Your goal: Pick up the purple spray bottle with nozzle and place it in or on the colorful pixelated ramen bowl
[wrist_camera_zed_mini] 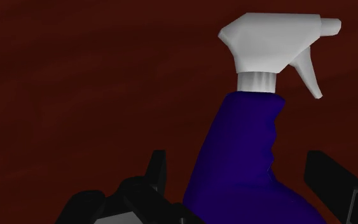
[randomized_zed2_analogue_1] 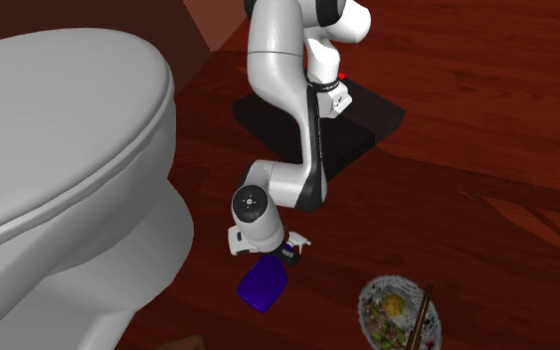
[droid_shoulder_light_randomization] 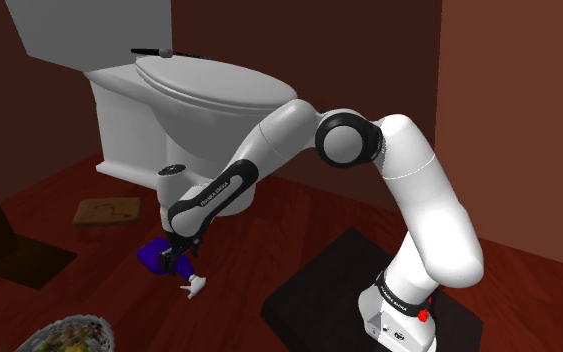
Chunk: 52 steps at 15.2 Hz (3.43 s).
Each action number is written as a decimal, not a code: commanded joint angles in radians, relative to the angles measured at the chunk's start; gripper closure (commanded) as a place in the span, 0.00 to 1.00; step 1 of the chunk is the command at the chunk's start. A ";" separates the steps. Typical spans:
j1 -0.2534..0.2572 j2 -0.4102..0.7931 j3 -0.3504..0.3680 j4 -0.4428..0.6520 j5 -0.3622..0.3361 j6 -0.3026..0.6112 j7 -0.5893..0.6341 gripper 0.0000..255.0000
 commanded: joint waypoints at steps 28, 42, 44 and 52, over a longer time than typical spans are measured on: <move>-0.020 -0.142 0.025 -0.051 0.023 -0.090 -0.003 1.00; -0.040 -0.276 0.050 -0.063 0.052 -0.211 -0.009 1.00; -0.042 -0.293 0.053 -0.061 0.056 -0.230 -0.010 1.00; 0.022 -0.290 0.076 -0.005 0.058 -0.277 0.069 1.00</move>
